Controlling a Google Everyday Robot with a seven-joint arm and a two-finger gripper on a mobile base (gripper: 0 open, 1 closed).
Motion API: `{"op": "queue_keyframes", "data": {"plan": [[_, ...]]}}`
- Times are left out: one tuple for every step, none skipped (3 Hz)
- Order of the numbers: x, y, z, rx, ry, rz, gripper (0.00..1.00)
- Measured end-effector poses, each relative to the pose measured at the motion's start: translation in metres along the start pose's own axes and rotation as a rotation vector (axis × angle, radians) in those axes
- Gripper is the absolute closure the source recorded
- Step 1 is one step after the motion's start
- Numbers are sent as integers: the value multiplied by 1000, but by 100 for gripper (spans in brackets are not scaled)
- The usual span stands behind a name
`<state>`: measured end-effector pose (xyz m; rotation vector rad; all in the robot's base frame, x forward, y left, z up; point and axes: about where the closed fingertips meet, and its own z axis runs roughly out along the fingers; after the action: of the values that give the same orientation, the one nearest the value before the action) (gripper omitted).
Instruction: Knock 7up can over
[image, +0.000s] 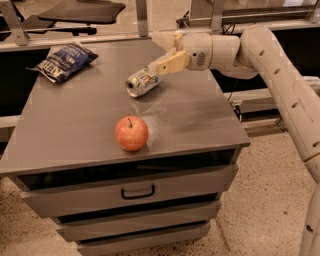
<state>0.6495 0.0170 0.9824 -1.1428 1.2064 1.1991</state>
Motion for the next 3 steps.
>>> {"op": "queue_keyframes", "data": {"plan": [[-19,23,0,-54,-33,-25,0],[-25,24,-22,-16,-16,-77,0],[-26,11,-57,58,41,-144,0]]}}
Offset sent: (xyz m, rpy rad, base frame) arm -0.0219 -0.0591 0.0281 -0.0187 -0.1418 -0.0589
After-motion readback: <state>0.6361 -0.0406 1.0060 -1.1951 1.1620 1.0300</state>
